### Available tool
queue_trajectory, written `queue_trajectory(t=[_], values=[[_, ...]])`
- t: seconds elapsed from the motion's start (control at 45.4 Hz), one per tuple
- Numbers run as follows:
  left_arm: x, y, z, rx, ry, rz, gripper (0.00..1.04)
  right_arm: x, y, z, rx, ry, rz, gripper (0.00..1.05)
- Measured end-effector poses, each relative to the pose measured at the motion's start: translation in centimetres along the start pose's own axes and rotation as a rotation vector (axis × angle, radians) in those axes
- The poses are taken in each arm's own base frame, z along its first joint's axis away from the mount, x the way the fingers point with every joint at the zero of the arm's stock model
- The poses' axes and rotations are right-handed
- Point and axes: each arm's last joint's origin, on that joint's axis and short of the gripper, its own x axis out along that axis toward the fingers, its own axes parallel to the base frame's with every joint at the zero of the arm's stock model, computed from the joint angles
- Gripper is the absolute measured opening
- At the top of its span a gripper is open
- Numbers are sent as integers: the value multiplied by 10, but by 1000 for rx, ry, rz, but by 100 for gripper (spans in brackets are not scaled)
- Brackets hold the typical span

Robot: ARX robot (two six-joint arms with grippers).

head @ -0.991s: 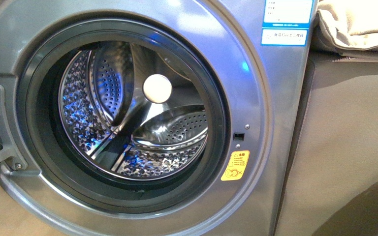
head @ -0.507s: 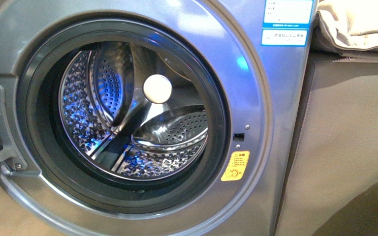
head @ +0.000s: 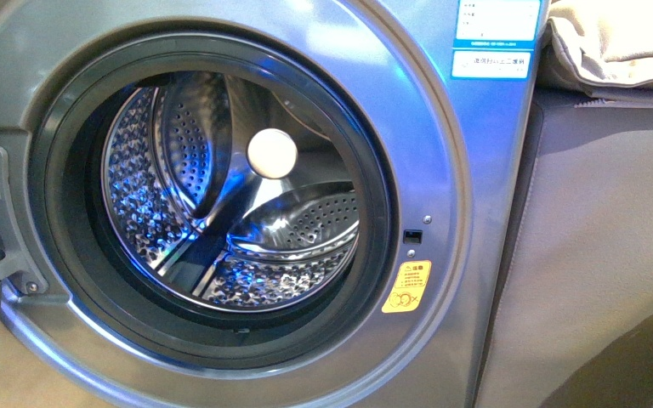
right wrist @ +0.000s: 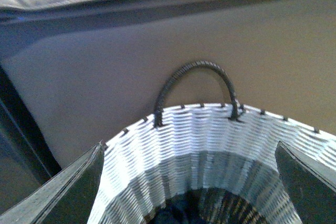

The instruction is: Put clothes into washing machine

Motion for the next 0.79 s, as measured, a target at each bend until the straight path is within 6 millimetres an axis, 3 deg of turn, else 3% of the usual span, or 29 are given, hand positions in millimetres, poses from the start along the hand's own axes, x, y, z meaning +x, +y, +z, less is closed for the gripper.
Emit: queue_trajectory(t=[0.132,0.485,0.793], values=[[0,0,0,0,0,0,98,14,-17,-16,75,89,-38,97],[0,0,0,0,0,0,98,55,-61,-105,217,377,-197,97],[0,0,0,0,0,0,98,82,-68,-186,224,554,-251,97]])
